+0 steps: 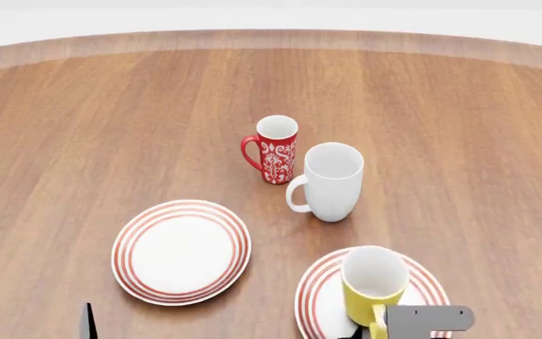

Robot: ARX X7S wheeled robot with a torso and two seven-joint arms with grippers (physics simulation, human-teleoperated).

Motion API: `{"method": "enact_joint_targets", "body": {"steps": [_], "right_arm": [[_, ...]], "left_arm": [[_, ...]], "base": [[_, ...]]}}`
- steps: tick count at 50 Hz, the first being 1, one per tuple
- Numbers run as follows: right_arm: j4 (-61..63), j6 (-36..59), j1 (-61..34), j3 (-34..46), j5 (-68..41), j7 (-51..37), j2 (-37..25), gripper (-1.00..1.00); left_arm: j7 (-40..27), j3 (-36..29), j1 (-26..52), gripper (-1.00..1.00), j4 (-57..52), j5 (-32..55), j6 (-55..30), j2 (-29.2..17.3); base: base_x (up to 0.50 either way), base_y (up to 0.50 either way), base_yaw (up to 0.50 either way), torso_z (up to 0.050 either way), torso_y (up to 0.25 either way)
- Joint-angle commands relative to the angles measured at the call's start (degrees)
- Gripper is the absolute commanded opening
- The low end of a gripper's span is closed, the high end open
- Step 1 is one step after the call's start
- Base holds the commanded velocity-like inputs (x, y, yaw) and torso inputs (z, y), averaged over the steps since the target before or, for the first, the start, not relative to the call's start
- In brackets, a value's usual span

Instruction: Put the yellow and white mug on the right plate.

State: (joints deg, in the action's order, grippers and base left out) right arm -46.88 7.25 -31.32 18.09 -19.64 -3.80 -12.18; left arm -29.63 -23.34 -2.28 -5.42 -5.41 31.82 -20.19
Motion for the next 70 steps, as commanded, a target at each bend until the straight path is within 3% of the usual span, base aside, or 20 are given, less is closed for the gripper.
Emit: {"method": "enact_joint_targets", "body": {"steps": [1, 8, 21, 30, 41, 44, 49, 53, 56, 58, 63, 64, 70], "right_arm": [[8.61, 3.27, 3.93, -1.7, -0.27, -0.59, -0.97, 1.0], [13.48, 4.59, 5.83, -1.65, -0.67, -1.54, -1.79, 1.0], [39.35, 10.1, 17.8, -2.21, -3.79, -6.06, -5.75, 1.0], [47.87, 3.12, 26.47, -1.94, -0.7, -8.8, -6.73, 1.0], [43.89, -24.46, 31.48, -5.59, 0.39, -6.08, -2.93, 1.0], [40.54, -31.71, 31.21, -8.3, 1.7, -7.74, -1.28, 1.0], [34.6, -42.37, 29.76, -13.81, 0.66, -10.3, 1.47, 1.0], [29.37, -50.29, 27.87, -18.45, 6.24, -15.0, 2.87, 1.0], [25.43, -57.66, 25.25, -23.18, 8.0, -18.4, 3.37, 1.0], [24.11, -59.73, 24.01, -24.03, 8.37, -18.45, 2.8, 1.0], [22.31, -61.17, 20.92, -27.31, 10.62, -21.29, 1.82, 1.0], [21.86, -63.2, 19.15, -31.21, 15.41, -25.12, 1.78, 1.0], [27.28, -62.5, 16.92, -36.01, 16.69, -28.43, -0.56, 1.0]], "left_arm": [[0.85, 1.24, 0.05, 1.0, 0.05, -1.08, -0.01, 1.01], [0.72, 1.14, 0.04, 1.0, -0.1, -1.15, -0.12, 0.94], [0.21, 1.19, -0.08, 1.0, -0.58, -1.33, -0.01, 0.77], [-0.25, 1.56, -0.03, 1.0, -0.64, -0.55, -0.48, 0.77], [-0.25, 3.93, 1.5, 1.0, 1.65, 8.68, -2.31, 0.88], [-1.95, 6.33, 1.85, 1.0, 2.93, 7.82, -0.32, 0.27], [-3.15, 10.0, 1.68, 1.0, 6.23, 5.64, 5.28, -2.92], [-5.87, 14.19, 0.72, 1.0, 9.03, 2.02, 5.64, -5.57], [-7.58, 18.01, 2.82, 1.0, 13.62, 5.96, 7.1, -6.92], [-7.63, 19.3, 4.29, 1.0, 15.33, 9.47, 7.31, -7.18], [-10.29, 22.46, 6.43, 1.0, 16.96, 7.37, 8.73, -8.05], [-12.0, 23.99, 7.22, 1.0, 16.35, 3.85, 9.09, -8.66], [-15.33, 30.35, 8.7, 1.0, 8.79, 3.98, 6.57, -11.22]], "base": [[0.0, 0.0, 0.0, 0.0, 0.0], [0.0, 0.0, 0.0, 0.0, 0.0], [0.0, 0.0, 0.0, 0.0, 0.0], [0.0, 0.0, 0.0, 0.0, 0.0], [0.0, 0.0, 0.0, 0.0, 0.0], [0.0, 0.0, 0.0, 0.0, 0.0], [0.0, 0.0, 0.0, 0.0, 0.0], [0.0, 0.0, 0.0, 0.0, 0.0], [0.0, 0.0, 0.0, 0.0, 0.0], [0.0, 0.0, 0.0, 0.0, 0.0], [0.0, 0.0, 0.0, 0.0, 0.0], [0.0, 0.0, 0.0, 0.0, 0.0], [0.0, 0.0, 0.0, 0.0, 0.0]]}}
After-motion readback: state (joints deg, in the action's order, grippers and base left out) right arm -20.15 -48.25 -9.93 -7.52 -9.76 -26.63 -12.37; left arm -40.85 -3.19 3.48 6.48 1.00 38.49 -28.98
